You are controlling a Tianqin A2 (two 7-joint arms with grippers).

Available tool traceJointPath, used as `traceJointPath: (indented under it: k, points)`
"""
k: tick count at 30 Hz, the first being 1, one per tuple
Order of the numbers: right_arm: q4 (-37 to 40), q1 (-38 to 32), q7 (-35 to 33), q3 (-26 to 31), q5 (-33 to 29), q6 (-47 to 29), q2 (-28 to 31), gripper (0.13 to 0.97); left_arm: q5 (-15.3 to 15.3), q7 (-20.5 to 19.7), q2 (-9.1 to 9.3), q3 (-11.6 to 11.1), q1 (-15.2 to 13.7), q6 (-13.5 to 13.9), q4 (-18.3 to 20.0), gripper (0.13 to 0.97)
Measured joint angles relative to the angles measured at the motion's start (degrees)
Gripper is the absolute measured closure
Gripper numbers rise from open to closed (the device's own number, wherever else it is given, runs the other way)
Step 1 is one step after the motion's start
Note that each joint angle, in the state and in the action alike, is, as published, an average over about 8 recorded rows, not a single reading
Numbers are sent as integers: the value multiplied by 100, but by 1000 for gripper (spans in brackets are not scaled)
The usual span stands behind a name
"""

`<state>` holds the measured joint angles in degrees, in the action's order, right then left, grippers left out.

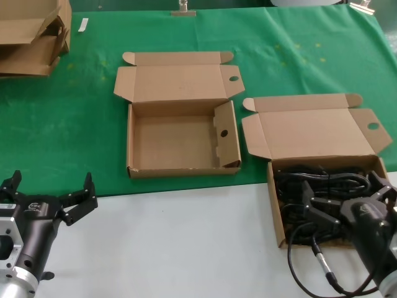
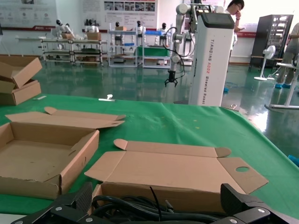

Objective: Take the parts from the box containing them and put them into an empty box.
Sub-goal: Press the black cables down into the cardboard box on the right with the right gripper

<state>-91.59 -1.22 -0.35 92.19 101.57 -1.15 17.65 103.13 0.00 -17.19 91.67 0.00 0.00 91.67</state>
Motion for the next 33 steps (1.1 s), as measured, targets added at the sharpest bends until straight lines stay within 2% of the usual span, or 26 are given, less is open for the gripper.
traceJointPath:
  k: [12,16,25,29,33]
  points:
    - [-3,0,0,8,0,5,9,129,0,0,0,0,0,0,0,132]
    - [-88,10,-6,178,15,75,214,129,0,0,0,0,0,0,0,132]
    - [-573,104,-198,734,-122,86,1547,129,0,0,0,0,0,0,0,132]
    - [-616,-37,-344,761,-488,-241,2222,129,0,0,0,0,0,0,0,132]
    - [-419,-480,-538,854,-1088,-744,2729,129,0,0,0,0,0,0,0,132]
